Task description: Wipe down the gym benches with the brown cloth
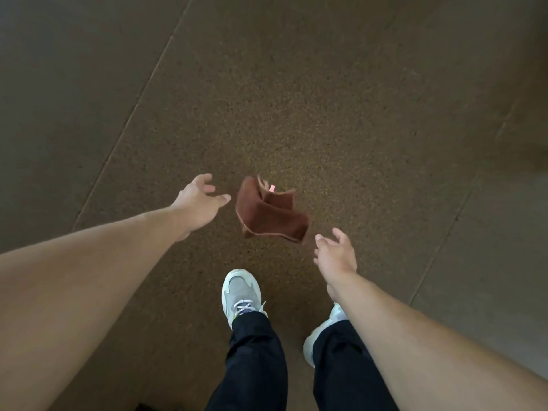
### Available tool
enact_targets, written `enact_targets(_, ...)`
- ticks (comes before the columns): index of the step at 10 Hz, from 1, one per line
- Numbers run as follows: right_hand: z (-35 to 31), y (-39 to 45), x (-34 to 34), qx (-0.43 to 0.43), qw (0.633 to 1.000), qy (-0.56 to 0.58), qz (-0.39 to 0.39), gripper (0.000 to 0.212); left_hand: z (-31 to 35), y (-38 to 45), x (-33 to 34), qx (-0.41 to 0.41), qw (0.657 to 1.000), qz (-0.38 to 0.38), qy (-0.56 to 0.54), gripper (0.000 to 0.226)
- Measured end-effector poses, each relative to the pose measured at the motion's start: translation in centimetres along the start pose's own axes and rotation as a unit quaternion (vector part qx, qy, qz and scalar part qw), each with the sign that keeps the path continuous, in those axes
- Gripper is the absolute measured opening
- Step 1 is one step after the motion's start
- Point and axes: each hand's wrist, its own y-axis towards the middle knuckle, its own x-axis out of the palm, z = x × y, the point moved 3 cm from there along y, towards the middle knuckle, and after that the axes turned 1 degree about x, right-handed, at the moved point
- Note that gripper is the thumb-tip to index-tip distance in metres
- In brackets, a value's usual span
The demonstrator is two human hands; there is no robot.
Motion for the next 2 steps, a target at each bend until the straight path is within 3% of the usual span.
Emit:
enact_targets(1, -0.5, -1.6, -0.2, 0.001, 1.0, 0.006, -0.024, 0.059, 0.3, -1.1, 0.4, -0.003, 0.999, -0.028, -0.021, 0.067)
enact_targets(2, -1.2, -3.6, -0.7, -0.059, 0.997, -0.034, -0.031, 0.06, 0.8, -2.5, 0.4, 0.01, 0.998, 0.004, -0.056, 0.062)
